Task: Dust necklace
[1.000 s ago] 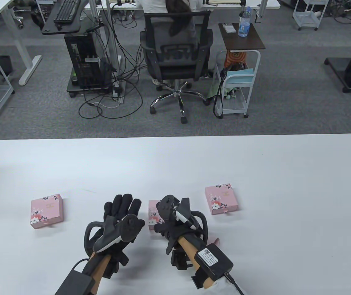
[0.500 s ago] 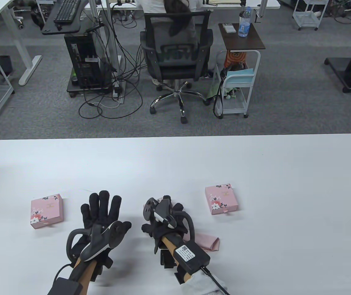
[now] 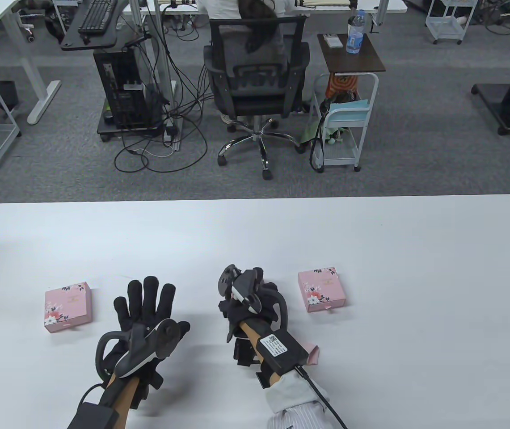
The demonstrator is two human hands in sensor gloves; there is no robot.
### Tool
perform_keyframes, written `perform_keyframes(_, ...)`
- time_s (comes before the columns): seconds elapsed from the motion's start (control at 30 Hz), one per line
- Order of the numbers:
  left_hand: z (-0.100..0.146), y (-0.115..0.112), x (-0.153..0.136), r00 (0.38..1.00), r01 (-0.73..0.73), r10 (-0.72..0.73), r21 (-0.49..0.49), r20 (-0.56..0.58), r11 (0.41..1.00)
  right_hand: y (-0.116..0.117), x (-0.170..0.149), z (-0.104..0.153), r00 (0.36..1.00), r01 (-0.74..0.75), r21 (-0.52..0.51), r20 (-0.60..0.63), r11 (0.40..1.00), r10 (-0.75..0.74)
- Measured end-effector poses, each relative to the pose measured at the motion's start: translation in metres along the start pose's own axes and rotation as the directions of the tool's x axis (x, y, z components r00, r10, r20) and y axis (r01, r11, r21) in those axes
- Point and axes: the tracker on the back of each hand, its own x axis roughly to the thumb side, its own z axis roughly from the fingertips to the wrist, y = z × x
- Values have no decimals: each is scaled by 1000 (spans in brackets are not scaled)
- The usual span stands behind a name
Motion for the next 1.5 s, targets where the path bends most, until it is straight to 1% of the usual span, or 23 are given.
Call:
perform_keyframes(0.1,-1,0,0,1000,8,-8,2,4,1000,-6,-15,-12,996,-15,-16,-88,1000,14)
perform_keyframes(0.3,-1,0,0,1000,20,-20,-3,10,1000,-4,-33,-18,989,-7,33,-145,999,11)
perform_keyframes(0.47,-1,1,-1,1000,18,-18,-5,5,1000,-2,-34,-17,992,-20,31,-126,999,24)
perform_keyframes(0.7,-2,2,-2,1000,24,-24,3,-6,1000,-2,-36,-11,993,-75,17,-92,997,77)
perform_keyframes(0.8,-2,1,-2,1000,24,-24,0,-3,1000,-7,-36,-3,995,-89,15,-37,996,89)
perform_keyframes(0.87,-1,1,-1,999,33,-33,-2,2,999,-13,-36,5,996,-88,-7,3,996,88)
perform_keyframes(0.9,-1,1,0,999,35,-35,-3,5,999,-17,-36,10,996,-85,-28,39,996,86)
perform_keyframes(0.97,0,1,0,999,36,-36,-1,8,999,-22,-37,19,993,-86,-74,68,994,91)
perform_keyframes(1.07,1,2,2,999,41,-41,8,13,999,-28,-43,36,985,-70,-183,146,981,97)
perform_keyframes(1.17,0,3,1,999,39,-40,14,12,999,-29,-52,50,975,-55,-264,195,963,109)
perform_keyframes(1.27,-2,4,-1,999,38,-38,-2,-5,999,-28,-63,67,958,-42,-341,253,939,134)
perform_keyframes(1.37,-5,4,-4,999,37,-37,-25,-16,999,-27,-76,81,944,-8,-386,301,922,134)
perform_keyframes(1.5,-10,4,-14,997,52,-54,-63,-46,997,-23,-95,94,936,27,-416,330,909,123)
